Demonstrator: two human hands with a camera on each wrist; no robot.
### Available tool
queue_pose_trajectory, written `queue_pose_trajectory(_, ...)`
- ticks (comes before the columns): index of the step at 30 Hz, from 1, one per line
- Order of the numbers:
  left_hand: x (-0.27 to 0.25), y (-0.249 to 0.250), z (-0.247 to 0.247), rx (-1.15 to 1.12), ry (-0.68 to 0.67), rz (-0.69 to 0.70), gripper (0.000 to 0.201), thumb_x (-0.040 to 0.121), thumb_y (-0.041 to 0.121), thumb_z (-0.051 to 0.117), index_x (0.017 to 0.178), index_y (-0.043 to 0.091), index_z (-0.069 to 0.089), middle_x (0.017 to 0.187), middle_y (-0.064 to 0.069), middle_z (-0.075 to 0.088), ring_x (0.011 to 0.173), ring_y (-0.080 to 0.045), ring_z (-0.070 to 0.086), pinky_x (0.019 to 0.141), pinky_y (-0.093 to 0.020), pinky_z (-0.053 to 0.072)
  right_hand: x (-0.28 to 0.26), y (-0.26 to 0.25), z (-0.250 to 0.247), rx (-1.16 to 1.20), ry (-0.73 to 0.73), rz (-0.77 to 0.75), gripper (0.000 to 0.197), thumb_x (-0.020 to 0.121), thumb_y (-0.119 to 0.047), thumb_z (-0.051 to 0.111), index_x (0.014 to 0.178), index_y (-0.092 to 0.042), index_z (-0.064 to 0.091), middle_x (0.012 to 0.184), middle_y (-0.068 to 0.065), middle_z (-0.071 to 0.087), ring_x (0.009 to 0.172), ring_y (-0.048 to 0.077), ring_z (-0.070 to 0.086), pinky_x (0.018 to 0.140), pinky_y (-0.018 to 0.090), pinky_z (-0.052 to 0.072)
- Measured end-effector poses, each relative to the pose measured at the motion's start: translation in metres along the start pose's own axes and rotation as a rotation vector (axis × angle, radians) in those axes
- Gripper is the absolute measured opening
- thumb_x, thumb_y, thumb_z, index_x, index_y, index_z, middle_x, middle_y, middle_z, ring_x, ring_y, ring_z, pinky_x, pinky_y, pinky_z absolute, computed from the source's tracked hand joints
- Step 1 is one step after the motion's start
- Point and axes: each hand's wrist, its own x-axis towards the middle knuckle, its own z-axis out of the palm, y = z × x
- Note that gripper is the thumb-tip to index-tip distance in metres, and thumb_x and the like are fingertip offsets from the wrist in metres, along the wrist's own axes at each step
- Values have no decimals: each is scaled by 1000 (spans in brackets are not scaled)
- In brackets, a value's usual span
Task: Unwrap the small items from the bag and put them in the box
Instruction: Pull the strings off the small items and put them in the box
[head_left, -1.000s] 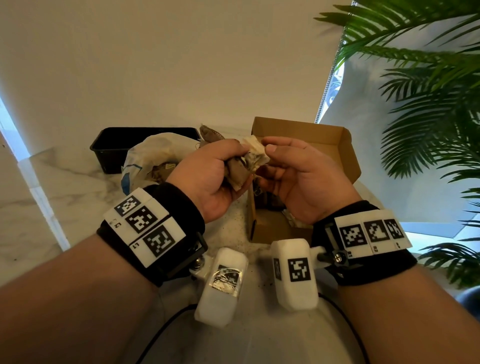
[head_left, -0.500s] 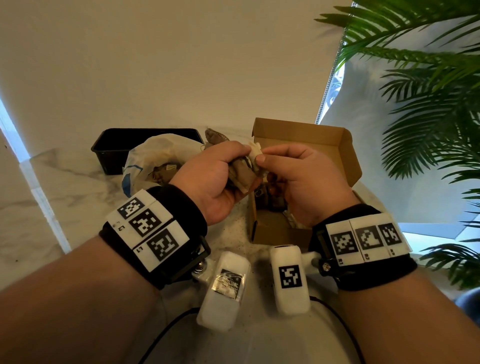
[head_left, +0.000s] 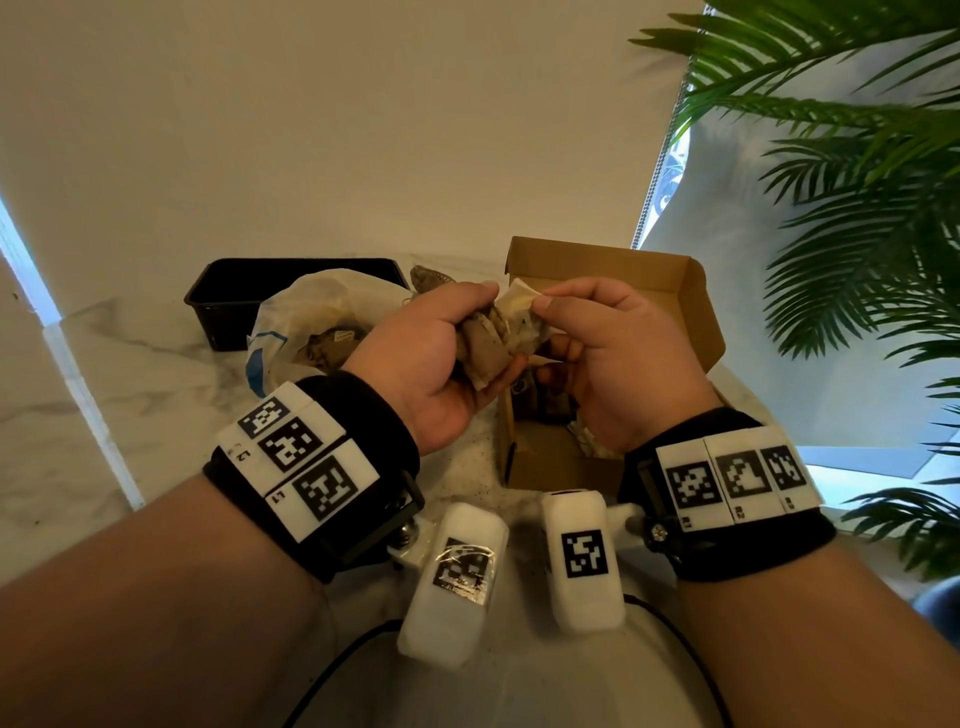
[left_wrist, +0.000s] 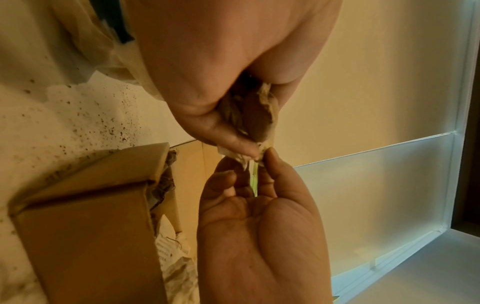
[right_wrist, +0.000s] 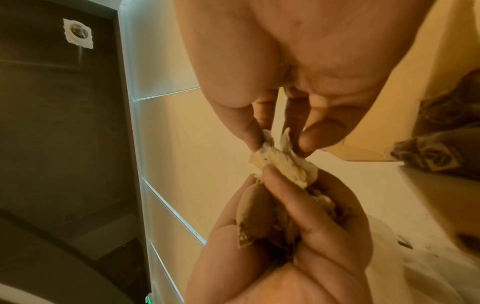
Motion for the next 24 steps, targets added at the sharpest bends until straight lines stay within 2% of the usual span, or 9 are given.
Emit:
queue_pose_trajectory(3, 1, 0, -1, -11, 6, -10, 15, 99, 23, 60, 92, 12, 66, 77, -7, 74, 66, -17, 72, 60, -25, 59, -1, -2, 0, 49, -1, 24, 15, 94, -9, 63, 81, -17, 66, 86, 9, 74, 72, 20, 68, 52, 28, 50)
queue_pose_trajectory(5, 1, -1, -1, -19, 14, -9, 15, 99, 22, 60, 92, 11, 66, 78, -7, 74, 66, -17, 72, 60, -25, 59, 1, -2, 0, 72, 9, 34, 12, 95, -9, 62, 85, -15, 66, 86, 9, 74, 74, 21, 68, 58, 30, 51)
queue_pose_trajectory(7, 2, -1, 0, -34, 25, -7, 14, 99, 22, 60, 94, 11, 67, 80, -8, 75, 66, -17, 73, 62, -26, 59, 3, 0, -1, 100, 36, 41, 10, 95, -10, 62, 86, -14, 67, 91, 11, 75, 83, 26, 70, 68, 37, 53)
queue_pose_trajectory(9, 3, -1, 0, -53, 38, -1, 13, 99, 21, 61, 98, 10, 67, 82, -8, 76, 67, -17, 74, 62, -27, 60, 5, 2, -2, 127, 79, 49, 6, 93, -13, 64, 89, -14, 68, 102, 15, 75, 101, 36, 70, 77, 43, 53)
queue_pose_trajectory(10, 3, -1, 0, -60, 43, 2, 13, 99, 21, 61, 98, 10, 67, 83, -9, 76, 67, -17, 74, 62, -27, 60, 6, 3, -2, 135, 100, 51, 4, 93, -15, 65, 91, -14, 69, 106, 16, 74, 107, 38, 68, 78, 45, 52)
queue_pose_trajectory(16, 2, -1, 1, -68, 49, 1, 14, 101, 19, 59, 92, 10, 64, 74, -7, 76, 64, -16, 73, 60, -26, 59, 5, 1, -3, 178, 184, 54, 4, 94, -19, 65, 95, -16, 68, 100, 9, 74, 87, 22, 68, 56, 29, 48)
queue_pose_trajectory(18, 1, -1, 1, -68, 57, 0, 14, 100, 19, 59, 91, 11, 64, 74, -7, 76, 63, -16, 73, 60, -26, 59, 4, -1, -2, 215, 193, 52, 6, 96, -18, 62, 98, -14, 66, 95, 10, 74, 78, 19, 68, 53, 28, 47)
queue_pose_trajectory(21, 1, -1, 2, -72, 72, 3, 14, 99, 19, 60, 88, 12, 64, 71, -5, 75, 61, -15, 73, 59, -26, 60, 4, -3, -2, 283, 201, 41, 10, 98, -16, 59, 104, -10, 63, 79, 5, 72, 65, 15, 66, 50, 27, 46)
queue_pose_trajectory(24, 1, -1, 2, -82, 81, -1, 12, 99, 18, 61, 89, 12, 64, 69, -5, 74, 59, -15, 72, 58, -26, 59, 4, -4, -2, 364, 207, 36, 23, 99, -17, 57, 117, -4, 62, 79, 5, 71, 64, 15, 65, 51, 26, 49)
